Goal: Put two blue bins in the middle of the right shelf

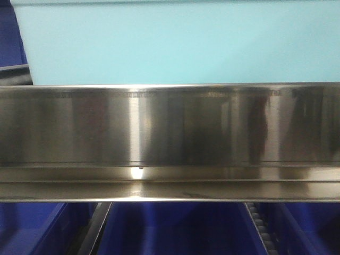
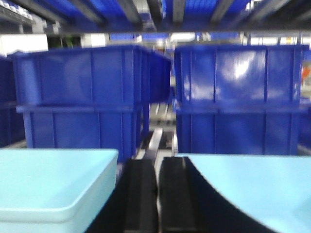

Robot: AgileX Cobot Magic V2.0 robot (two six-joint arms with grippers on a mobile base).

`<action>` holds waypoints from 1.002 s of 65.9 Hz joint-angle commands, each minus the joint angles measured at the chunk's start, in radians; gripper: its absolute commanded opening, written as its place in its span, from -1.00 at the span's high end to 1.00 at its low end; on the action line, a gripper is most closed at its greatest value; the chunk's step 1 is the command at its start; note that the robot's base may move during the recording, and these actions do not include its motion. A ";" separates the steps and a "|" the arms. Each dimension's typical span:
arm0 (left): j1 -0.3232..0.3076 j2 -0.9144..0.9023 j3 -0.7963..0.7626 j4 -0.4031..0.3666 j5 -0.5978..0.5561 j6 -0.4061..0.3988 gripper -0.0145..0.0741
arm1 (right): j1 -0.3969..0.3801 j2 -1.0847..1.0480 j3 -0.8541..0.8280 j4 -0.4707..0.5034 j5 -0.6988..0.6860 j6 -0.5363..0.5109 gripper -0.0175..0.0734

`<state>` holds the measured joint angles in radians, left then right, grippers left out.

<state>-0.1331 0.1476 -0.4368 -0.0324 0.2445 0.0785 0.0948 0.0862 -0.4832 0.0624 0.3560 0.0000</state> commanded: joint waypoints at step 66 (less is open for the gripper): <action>-0.461 0.842 -0.680 -0.049 0.386 -0.002 -0.45 | 0.280 0.792 -0.608 0.004 0.290 -0.063 -0.64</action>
<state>-0.5860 0.9381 -1.0602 -0.0541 0.5850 0.0785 0.3361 0.8040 -1.0336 0.0700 0.6117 -0.0549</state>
